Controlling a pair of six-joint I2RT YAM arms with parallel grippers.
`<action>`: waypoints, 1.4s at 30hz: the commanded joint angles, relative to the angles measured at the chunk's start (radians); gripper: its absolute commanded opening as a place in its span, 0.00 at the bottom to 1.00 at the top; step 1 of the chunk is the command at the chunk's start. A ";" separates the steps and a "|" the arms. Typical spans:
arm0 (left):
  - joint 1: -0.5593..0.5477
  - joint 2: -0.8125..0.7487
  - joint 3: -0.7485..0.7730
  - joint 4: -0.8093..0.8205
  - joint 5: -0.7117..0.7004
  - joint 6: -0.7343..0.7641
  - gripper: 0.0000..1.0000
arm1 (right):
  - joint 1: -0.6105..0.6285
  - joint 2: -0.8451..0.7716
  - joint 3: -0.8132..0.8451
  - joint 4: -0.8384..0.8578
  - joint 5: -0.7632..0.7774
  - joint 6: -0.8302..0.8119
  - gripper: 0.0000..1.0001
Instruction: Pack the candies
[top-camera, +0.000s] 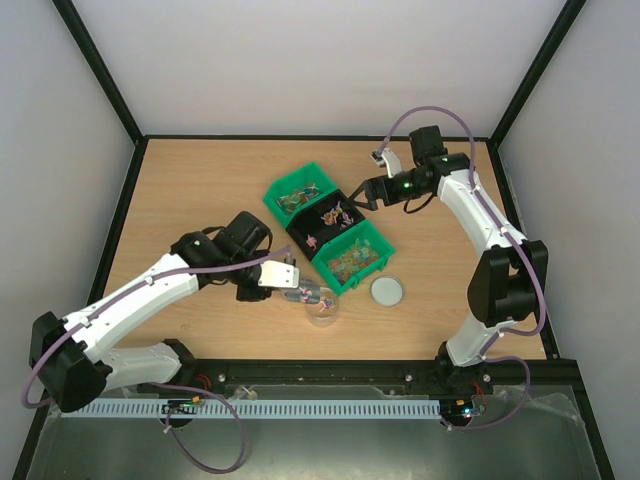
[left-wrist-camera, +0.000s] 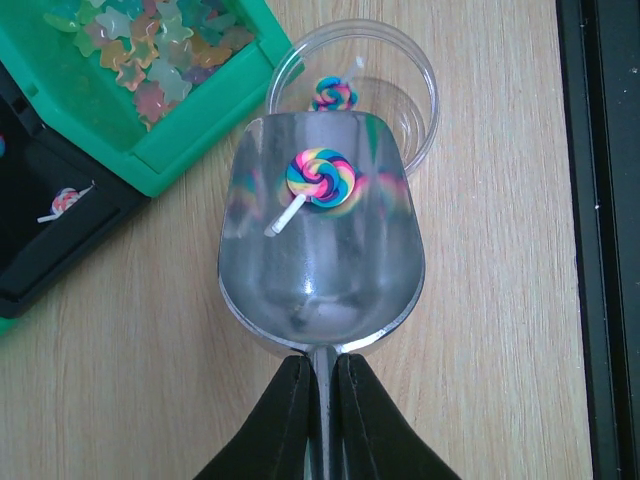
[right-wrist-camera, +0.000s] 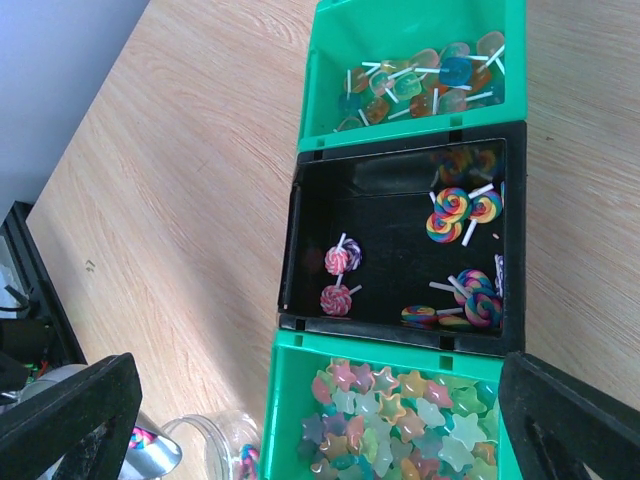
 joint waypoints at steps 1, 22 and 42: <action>-0.033 0.019 0.053 -0.074 -0.073 -0.019 0.02 | 0.003 -0.016 0.027 -0.025 -0.026 0.007 0.99; -0.021 0.038 0.176 -0.129 -0.153 -0.045 0.02 | 0.013 0.063 0.035 -0.032 0.133 -0.005 0.87; 0.121 0.618 0.713 -0.228 -0.271 -0.355 0.02 | 0.084 0.059 -0.272 0.154 0.423 -0.106 0.56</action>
